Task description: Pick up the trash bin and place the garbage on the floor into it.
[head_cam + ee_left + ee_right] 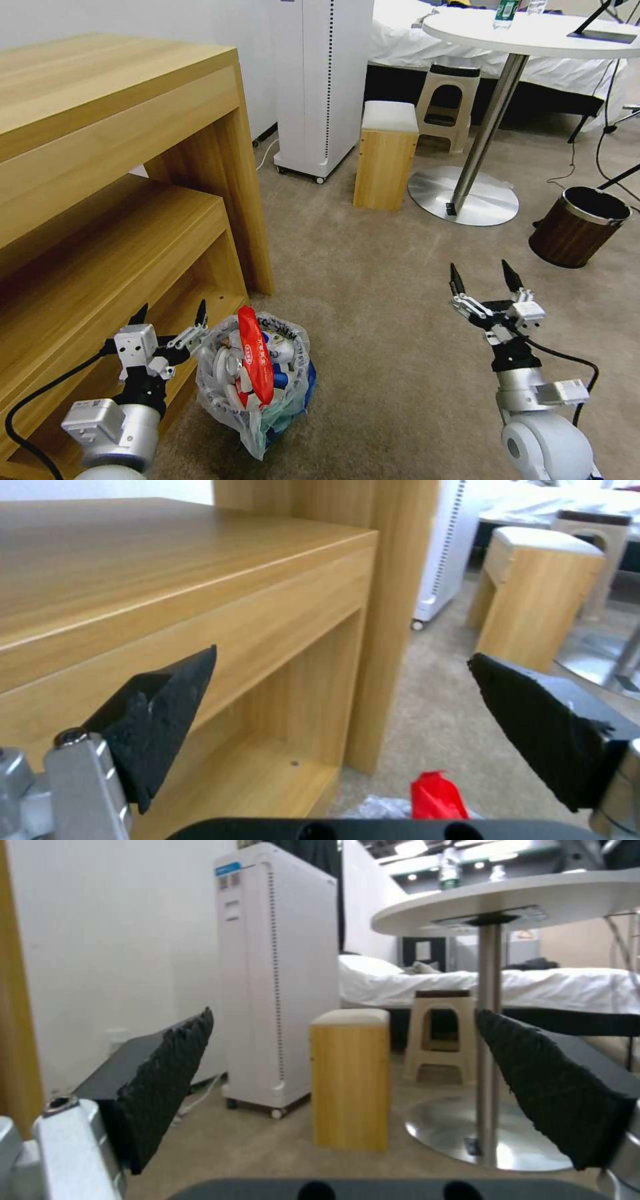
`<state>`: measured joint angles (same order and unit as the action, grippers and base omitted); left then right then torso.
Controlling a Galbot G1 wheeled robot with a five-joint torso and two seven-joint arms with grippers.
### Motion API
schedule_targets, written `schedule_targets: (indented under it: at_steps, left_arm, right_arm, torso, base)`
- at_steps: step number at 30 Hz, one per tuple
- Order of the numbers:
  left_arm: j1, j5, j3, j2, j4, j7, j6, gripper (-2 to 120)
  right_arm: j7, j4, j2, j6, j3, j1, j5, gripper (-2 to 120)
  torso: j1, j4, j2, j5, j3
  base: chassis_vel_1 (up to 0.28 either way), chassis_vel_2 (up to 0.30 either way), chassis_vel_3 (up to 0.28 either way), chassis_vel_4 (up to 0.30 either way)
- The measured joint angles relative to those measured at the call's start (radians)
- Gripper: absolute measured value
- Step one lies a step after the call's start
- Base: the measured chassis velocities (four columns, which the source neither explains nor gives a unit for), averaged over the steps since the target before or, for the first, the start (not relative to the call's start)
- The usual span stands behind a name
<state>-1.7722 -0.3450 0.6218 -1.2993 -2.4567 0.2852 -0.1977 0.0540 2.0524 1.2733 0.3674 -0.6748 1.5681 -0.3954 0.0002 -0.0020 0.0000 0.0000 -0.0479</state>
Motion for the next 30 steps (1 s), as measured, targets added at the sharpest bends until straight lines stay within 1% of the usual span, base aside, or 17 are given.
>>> schedule_targets:
  at_steps: [4, 12, 30]
  left_arm:
    - [0.007, 0.018, 0.011, -0.01, 0.006, 0.019, -0.007, 100]
    - [-0.003, 0.039, -0.001, -0.016, 0.001, 0.011, -0.005, 100]
    - [-0.01, 0.063, -0.022, -0.028, -0.001, 0.002, 0.003, 100]
  right_arm:
    - [-0.004, -0.003, 0.024, 0.014, -0.019, 0.021, 0.01, 100]
    - [-0.009, -0.006, 0.043, 0.016, -0.005, 0.023, 0.031, 100]
    - [-0.019, 0.002, 0.043, 0.005, 0.013, 0.018, 0.053, 100]
  torso:
    - [0.0, 0.0, 0.0, 0.0, 0.0]
    - [0.0, 0.0001, 0.0, 0.0, 0.0]
    - [0.0, 0.0, 0.0, 0.0, 0.0]
  base:
    - [0.0, 0.0, 0.0, 0.0]
    - [0.0, 0.0, 0.0, 0.0]
    - [0.0, 0.0, 0.0, 0.0]
